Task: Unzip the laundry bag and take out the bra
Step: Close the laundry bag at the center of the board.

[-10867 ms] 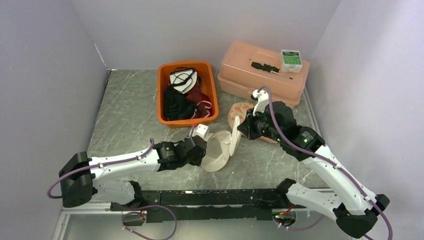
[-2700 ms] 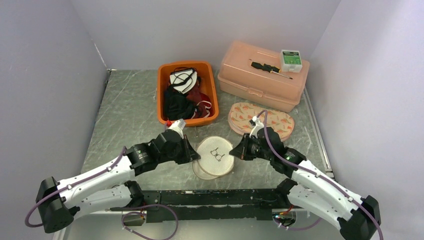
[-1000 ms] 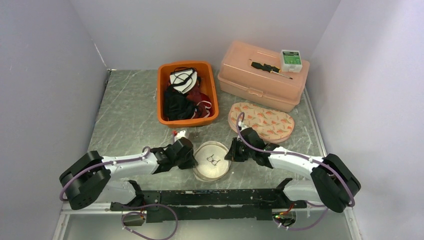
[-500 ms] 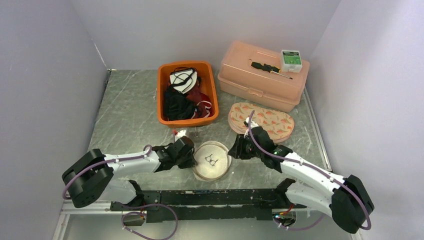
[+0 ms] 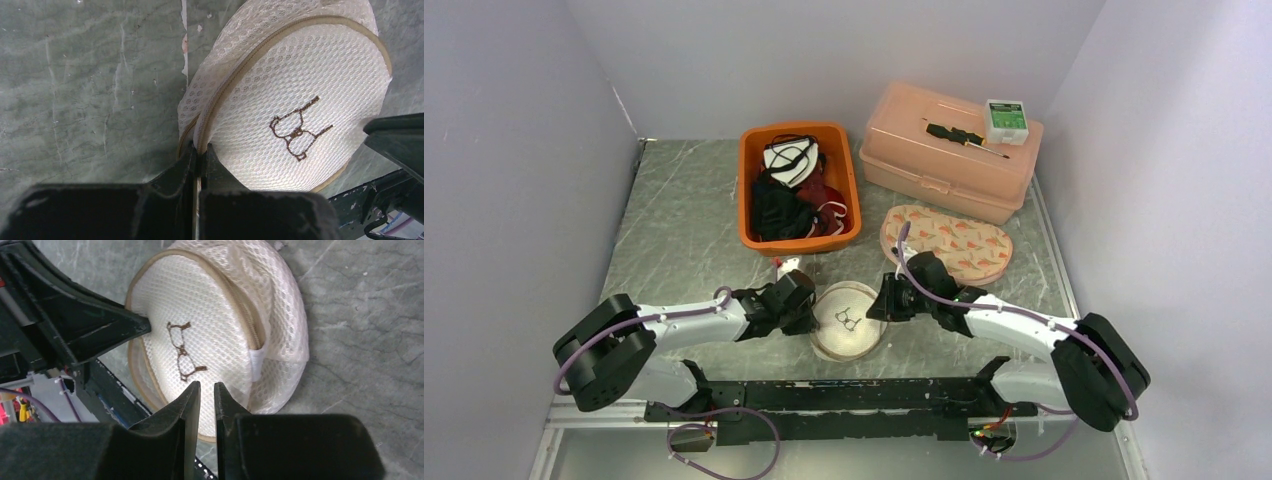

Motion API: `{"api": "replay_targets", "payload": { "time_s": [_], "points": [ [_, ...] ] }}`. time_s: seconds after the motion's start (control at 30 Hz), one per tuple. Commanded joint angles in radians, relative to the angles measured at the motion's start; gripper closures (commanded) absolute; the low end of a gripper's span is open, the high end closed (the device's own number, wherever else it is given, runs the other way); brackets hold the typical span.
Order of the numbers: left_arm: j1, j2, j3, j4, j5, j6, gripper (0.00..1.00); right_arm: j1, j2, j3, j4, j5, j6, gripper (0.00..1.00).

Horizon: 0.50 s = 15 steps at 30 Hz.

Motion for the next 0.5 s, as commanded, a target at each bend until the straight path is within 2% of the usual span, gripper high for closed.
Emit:
{"api": "replay_targets", "payload": {
  "time_s": [0.0,0.27,0.47],
  "points": [
    [0.005,0.041,0.003,-0.024,-0.022,0.029,0.97,-0.007,0.032,-0.053,0.135,0.051,0.015,0.81],
    [0.005,0.018,-0.03,0.014,-0.007,0.036,0.97,-0.01,0.111,-0.148,0.265,0.117,0.062,0.81],
    [0.005,0.005,-0.044,0.033,-0.001,0.034,0.97,-0.01,0.127,-0.171,0.281,0.169,0.058,0.8]
  ]
}}
